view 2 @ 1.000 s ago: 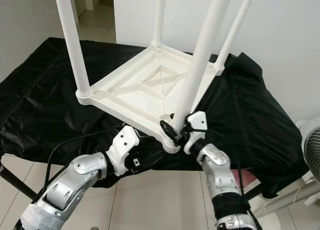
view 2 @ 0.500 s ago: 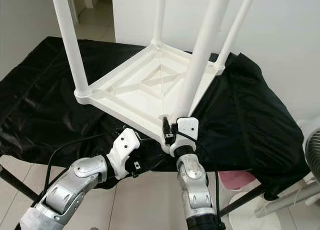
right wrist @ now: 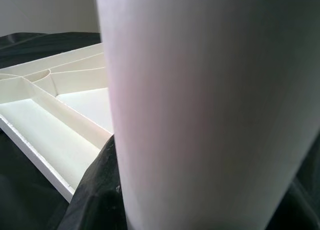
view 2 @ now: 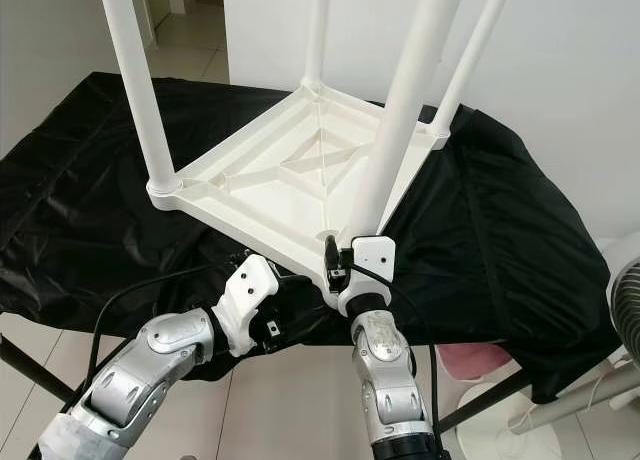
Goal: Building children table
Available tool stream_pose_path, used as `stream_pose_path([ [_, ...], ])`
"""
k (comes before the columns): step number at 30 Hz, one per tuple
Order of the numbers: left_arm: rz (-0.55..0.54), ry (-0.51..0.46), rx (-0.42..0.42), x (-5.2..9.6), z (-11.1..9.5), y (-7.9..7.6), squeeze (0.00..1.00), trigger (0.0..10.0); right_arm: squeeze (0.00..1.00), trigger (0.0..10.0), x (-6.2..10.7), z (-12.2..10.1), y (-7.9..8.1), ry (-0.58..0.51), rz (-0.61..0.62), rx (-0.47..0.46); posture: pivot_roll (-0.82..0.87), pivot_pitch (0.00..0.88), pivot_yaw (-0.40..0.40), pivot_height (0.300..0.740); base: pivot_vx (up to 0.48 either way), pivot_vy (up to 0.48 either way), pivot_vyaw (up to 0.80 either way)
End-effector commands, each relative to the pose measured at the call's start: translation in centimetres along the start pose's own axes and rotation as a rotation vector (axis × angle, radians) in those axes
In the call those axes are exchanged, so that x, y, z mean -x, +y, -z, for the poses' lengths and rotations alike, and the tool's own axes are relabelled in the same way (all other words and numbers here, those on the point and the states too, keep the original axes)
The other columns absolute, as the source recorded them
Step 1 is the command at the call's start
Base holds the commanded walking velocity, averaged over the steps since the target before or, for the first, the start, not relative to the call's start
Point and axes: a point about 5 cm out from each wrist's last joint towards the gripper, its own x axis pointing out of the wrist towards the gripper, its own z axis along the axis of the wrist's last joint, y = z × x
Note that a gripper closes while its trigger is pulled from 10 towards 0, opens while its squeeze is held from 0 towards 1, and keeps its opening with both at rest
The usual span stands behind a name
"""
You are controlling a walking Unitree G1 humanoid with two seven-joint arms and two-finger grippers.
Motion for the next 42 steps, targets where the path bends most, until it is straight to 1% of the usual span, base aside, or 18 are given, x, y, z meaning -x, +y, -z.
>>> stream_pose_path([
  [1, 0.014, 0.003, -0.005, -0.1, -0.1, 0.0, 0.0, 10.0, 0.0, 10.0, 0.6, 1.6, 0.8, 0.088, 0.038, -0.045, 0.01, 0.021, -0.075, 0.74, 0.0, 0.0, 0.0],
  [4, 0.013, 0.002, -0.005, -0.1, -0.1, 0.0, 0.0, 10.0, 0.0, 10.0, 0.6, 1.6, 0.8, 0.087, 0.037, -0.044, 0.01, 0.021, -0.075, 0.74, 0.0, 0.0, 0.0],
  [5, 0.012, 0.0, -0.005, -0.2, -0.2, 0.0, 0.0, 10.0, 1.0, 10.0, 0.5, 1.5, 0.9, 0.081, 0.014, -0.06, 0.01, 0.02, -0.077, 0.74, 0.0, 0.0, 0.0],
  [10, 0.008, -0.006, -0.005, -0.3, -0.3, 0.0, 0.0, 10.0, 1.0, 10.0, 0.4, 0.9, 1.2, 0.059, -0.052, -0.086, 0.01, 0.021, -0.08, 0.74, 0.0, 0.0, 0.0],
  [12, 0.004, -0.005, -0.004, -0.3, -0.2, 0.1, 0.0, 10.0, 1.0, 10.0, 0.5, 0.4, 1.1, 0.02, -0.133, -0.111, 0.01, 0.021, -0.08, 0.74, 0.0, 0.0, 0.0],
  [13, 0.004, -0.005, -0.004, -0.3, -0.2, 0.1, 0.0, 10.0, 1.0, 10.0, 0.5, 0.4, 1.1, 0.02, -0.133, -0.111, 0.01, 0.021, -0.08, 0.74, 0.0, 0.0, 0.0],
  [16, 0.007, -0.004, 0.002, -0.3, -0.2, 0.0, 0.0, 10.0, 1.0, 10.0, 0.8, -0.2, -0.4, -0.021, -0.27, -0.082, 0.01, 0.027, -0.077, 0.74, 0.0, 0.0, 0.0],
  [17, 0.007, -0.004, 0.002, -0.3, -0.2, 0.0, 0.0, 10.0, 1.0, 10.0, 0.8, -0.2, -0.4, -0.021, -0.27, -0.082, 0.01, 0.027, -0.077, 0.74, 0.0, 0.0, 0.0],
  [18, 0.012, -0.001, 0.006, -0.2, -0.1, 0.0, 0.0, 10.0, 0.88, 10.0, 0.9, -0.5, -0.9, -0.022, -0.35, -0.082, 0.01, 0.029, -0.07, 0.74, 0.0, 0.0, 0.0],
  [19, 0.015, 0.001, 0.01, -0.2, -0.1, 0.0, 0.0, 10.0, 0.88, 10.0, 1.0, -0.6, -1.1, -0.021, -0.403, -0.086, 0.01, 0.029, -0.07, 0.74, 0.0, 0.0, 0.0],
  [20, 0.017, 0.001, 0.01, -0.2, -0.2, 0.0, 0.0, 10.0, 0.0, 10.0, 1.0, -0.8, -1.5, -0.02, -0.446, -0.071, 0.01, 0.032, -0.067, 0.74, 0.0, 0.0, 0.0],
  [23, 0.018, 0.001, 0.01, -0.2, -0.2, 0.1, 0.0, 10.0, 0.0, 10.0, 1.0, -0.9, -1.9, -0.017, -0.474, -0.065, 0.01, 0.032, -0.066, 0.74, 0.0, 0.0, 0.0],
  [24, 0.031, -0.005, 0.018, -0.1, -0.3, 0.0, 0.0, 10.0, 0.0, 10.0, 0.9, -1.1, -2.5, -0.013, -0.528, -0.043, 0.01, 0.031, -0.063, 0.74, 0.0, 0.0, 0.0],
  [27, 0.048, -0.017, 0.036, 0.1, -0.5, -0.1, 0.0, 10.0, 0.0, 10.0, 0.5, -1.2, -3.5, 0.007, -0.617, -0.015, 0.01, 0.028, -0.06, 0.74, 0.0, 0.0, 0.0],
  [31, 0.055, -0.019, 0.04, 0.2, -0.6, -0.1, 0.0, 10.0, 0.0, 10.0, 0.2, -1.2, -3.8, 0.018, -0.668, 0.01, 0.01, 0.026, -0.06, 0.74, 0.0, 0.0, 0.0],
  [32, 0.061, -0.018, 0.043, 0.3, -0.6, -0.1, 0.0, 10.0, 0.0, 10.0, -0.4, -1.0, -4.0, 0.03, -0.692, 0.023, 0.01, 0.018, -0.063, 0.74, 0.0, 0.0, 0.0],
  [37, 0.07, -0.02, 0.044, 0.6, -0.8, 0.0, 0.0, 10.0, 0.0, 10.0, -1.2, -0.8, -4.2, 0.042, -0.719, 0.042, 0.02, 0.014, -0.066, 0.74, 0.0, 0.0, 0.0],
  [42, 0.055, -0.029, 0.048, 1.4, -1.0, 0.5, 0.0, 10.0, 0.0, 10.0, -2.0, -0.4, -4.4, 0.058, -0.741, 0.058, 0.03, 0.004, -0.074, 0.74, 0.0, 0.0, 0.0],
])
